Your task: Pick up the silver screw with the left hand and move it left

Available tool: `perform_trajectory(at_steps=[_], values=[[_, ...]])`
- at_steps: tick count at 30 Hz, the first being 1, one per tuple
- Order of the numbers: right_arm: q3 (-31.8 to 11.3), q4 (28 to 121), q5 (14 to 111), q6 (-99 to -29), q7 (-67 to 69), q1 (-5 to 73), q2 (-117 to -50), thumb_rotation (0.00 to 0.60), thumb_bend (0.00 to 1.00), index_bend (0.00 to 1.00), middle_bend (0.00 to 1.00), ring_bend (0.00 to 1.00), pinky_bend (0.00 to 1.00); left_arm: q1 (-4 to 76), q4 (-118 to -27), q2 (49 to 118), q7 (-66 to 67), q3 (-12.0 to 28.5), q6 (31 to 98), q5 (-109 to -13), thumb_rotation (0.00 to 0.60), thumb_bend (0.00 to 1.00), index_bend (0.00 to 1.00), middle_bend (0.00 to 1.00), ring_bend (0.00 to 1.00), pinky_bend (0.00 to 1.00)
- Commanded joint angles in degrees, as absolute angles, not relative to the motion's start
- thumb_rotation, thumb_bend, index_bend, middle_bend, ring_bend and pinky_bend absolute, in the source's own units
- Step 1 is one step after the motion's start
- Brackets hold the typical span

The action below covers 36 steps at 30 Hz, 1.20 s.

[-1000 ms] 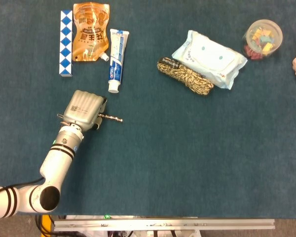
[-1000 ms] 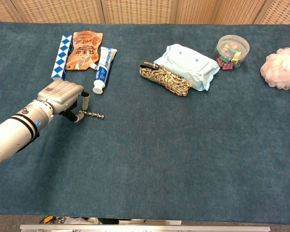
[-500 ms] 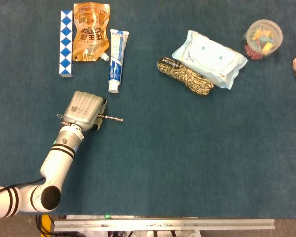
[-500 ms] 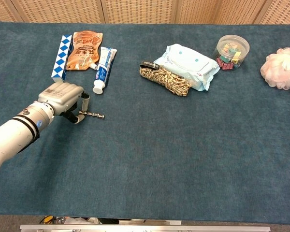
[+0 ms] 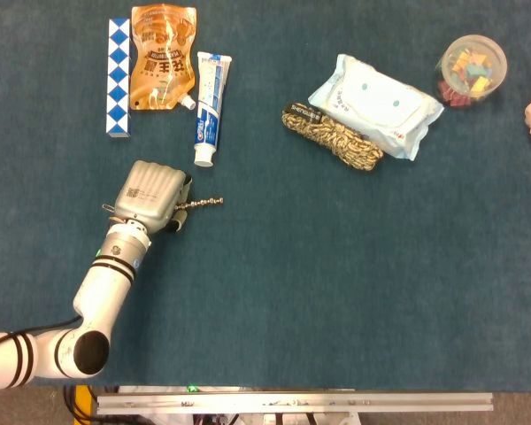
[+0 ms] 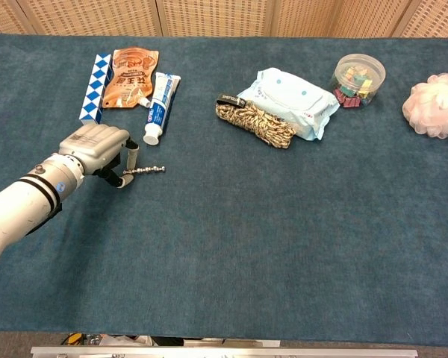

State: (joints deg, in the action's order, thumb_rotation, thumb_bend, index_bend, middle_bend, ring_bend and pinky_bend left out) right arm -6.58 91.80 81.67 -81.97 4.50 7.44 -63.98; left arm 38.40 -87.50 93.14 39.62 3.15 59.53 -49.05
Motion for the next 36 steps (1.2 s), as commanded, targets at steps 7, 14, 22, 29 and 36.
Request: perform_trajectory(at_steps=[7,14,22,29,36], values=[[-6.67,91.61,81.91,-82.37,4.83,7.29,-63.98,0.6,0.22,0.44,0.43,0.33,0.38,37.23,-90.97,89.88,38.01,2.82,62.22,-52.59,0.6,0.36,0.58,1.0,1.0,0.98],[-6.64,91.28,82.07,-82.52,5.42,7.15,-64.07,0.6,0.22,0.44,0.43,0.33,0.38,35.47,-95.56,84.8,36.13,2.38,65.48,-56.88,0.6,0.36,0.58,1.0,1.0,0.98],[-6.65,91.13,82.46,-82.56,5.68,7.24,-64.11,0.6,0.22,0.44,0.43,0.33,0.38,32.76,-99.28,79.52,34.53,0.94,68.9,-61.33,0.6,0.37,0.59,1.0,1.0,0.98],[-6.63,91.29,82.81,-82.1,5.52,7.66,-64.3,0.6,0.22,0.44,0.43,0.33,0.38,30.86,-98.98,77.94,36.31,-0.57,70.38,-62.31,0.6,0.37,0.59,1.0,1.0,0.98],[-6.41,91.45,82.8,-81.24,5.2,8.06,-64.63,0.6,0.21,0.44,0.43,0.33,0.38,29.11,-96.56,78.21,35.97,-1.1,70.7,-61.95,0.6,0.37,0.59,1.0,1.0,0.98]])
